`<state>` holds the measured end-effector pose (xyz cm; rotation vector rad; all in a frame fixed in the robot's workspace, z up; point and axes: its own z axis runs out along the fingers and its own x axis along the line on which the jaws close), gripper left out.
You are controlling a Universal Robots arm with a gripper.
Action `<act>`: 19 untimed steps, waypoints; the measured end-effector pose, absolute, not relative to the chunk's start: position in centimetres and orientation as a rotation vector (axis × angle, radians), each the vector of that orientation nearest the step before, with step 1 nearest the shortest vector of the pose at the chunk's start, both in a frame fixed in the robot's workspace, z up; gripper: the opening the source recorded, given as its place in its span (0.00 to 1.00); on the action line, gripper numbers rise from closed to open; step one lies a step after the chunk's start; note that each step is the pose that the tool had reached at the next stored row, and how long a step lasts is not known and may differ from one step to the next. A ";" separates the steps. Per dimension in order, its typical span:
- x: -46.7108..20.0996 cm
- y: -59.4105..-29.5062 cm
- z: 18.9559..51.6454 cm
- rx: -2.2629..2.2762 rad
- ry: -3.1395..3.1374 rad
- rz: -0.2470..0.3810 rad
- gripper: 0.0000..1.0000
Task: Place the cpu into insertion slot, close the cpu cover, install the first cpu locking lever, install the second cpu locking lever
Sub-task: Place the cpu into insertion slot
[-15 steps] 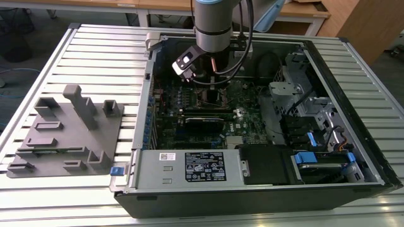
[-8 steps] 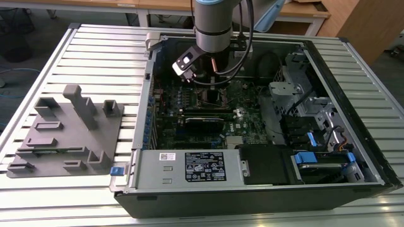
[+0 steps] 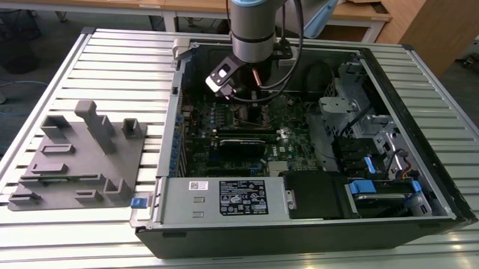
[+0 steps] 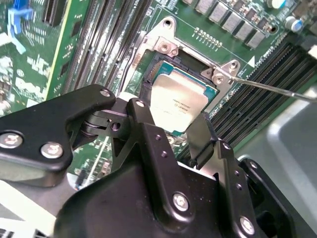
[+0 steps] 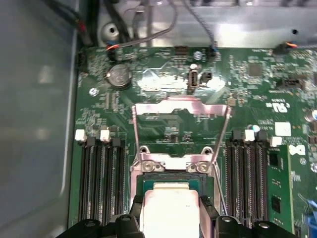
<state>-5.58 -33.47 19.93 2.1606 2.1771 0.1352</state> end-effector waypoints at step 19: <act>-5.6 -33.7 19.8 2.174 2.163 0.135 0.53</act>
